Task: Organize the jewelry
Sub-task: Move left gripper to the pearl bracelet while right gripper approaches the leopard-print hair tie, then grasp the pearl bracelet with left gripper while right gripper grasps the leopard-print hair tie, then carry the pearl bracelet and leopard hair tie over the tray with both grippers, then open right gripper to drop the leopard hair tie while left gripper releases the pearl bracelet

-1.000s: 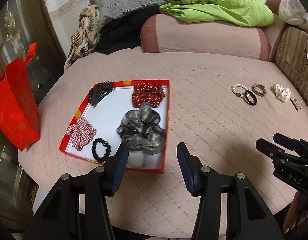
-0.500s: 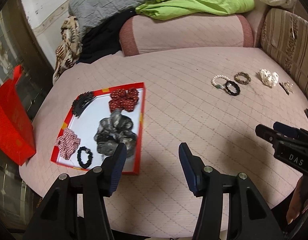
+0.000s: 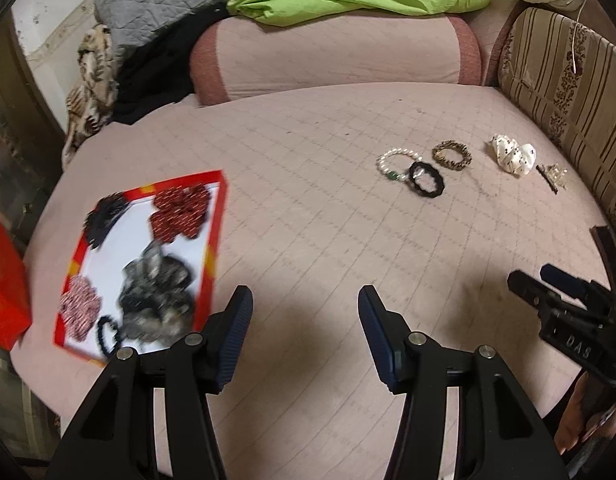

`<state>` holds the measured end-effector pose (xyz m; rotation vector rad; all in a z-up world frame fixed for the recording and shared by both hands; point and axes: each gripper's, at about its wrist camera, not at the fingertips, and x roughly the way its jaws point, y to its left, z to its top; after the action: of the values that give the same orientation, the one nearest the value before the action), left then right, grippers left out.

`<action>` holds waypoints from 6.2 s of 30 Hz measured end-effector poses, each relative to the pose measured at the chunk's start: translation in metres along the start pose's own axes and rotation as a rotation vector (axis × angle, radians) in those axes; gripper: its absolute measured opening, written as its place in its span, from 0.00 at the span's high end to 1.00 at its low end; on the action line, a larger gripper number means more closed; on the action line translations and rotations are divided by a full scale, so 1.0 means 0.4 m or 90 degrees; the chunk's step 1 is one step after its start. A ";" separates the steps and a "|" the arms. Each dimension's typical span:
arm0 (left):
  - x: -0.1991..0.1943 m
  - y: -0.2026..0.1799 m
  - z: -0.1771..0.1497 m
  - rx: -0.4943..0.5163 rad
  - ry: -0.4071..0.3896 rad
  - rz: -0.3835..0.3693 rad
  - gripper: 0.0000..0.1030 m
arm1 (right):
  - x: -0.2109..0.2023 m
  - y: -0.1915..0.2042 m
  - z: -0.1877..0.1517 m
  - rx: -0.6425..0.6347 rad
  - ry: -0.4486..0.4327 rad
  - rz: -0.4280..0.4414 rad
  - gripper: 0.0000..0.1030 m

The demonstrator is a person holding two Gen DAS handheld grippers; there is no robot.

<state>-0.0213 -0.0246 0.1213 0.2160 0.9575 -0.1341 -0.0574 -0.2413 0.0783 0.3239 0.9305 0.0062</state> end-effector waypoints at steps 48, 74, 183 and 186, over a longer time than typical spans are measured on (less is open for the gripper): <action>0.484 -0.192 0.349 0.024 0.046 -0.139 0.91 | 0.323 -0.057 0.344 -0.038 -0.027 -0.104 0.92; 0.018 -0.003 0.130 -0.055 -0.044 -0.162 0.91 | -0.043 0.110 0.131 -0.044 -0.074 0.005 0.92; 0.063 0.705 -0.084 -0.321 -0.142 0.057 0.63 | 0.230 0.678 0.103 -0.231 0.092 0.080 0.63; 0.014 0.638 -0.088 -0.284 -0.148 0.050 0.62 | 0.197 0.588 0.096 -0.198 0.094 0.065 0.63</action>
<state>0.0072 0.2314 0.1285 -0.1709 0.7251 0.1252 0.0519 -0.0168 0.1026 0.0827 1.0405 0.2697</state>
